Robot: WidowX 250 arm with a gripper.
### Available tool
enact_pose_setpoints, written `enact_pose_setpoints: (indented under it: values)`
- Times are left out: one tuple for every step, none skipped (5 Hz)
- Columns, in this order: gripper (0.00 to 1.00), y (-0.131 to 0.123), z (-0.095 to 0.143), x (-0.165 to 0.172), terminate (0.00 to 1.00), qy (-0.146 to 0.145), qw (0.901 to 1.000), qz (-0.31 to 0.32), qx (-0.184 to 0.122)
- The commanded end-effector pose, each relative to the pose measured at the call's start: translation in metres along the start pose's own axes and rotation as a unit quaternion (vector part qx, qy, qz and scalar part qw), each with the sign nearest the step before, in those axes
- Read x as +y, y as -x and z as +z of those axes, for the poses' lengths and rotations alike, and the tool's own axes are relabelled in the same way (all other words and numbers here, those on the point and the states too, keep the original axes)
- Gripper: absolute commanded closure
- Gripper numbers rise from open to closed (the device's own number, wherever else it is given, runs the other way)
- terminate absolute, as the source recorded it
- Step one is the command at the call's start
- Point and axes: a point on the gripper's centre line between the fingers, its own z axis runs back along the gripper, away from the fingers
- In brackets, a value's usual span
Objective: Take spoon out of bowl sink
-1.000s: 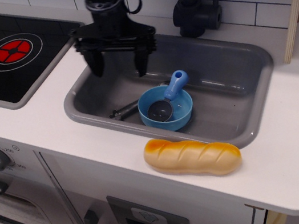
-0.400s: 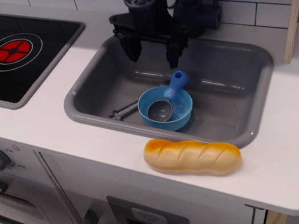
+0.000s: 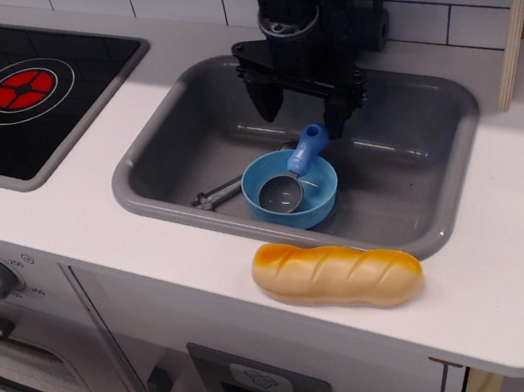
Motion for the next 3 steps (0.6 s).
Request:
enact_pose_setpoints:
  values:
    - [0.00, -0.0122, 0.0120, -0.0065, 0.00, 0.013, 0.9995, 0.008, -0.028]
    - [0.00, -0.0098, 0.0093, -0.0064, 0.00, 0.010, 0.9996, 0.015, -0.024]
    - [0.00, -0.0089, 0.0047, -0.0068, 0.00, 0.008, 0.9997, 0.012, -0.021]
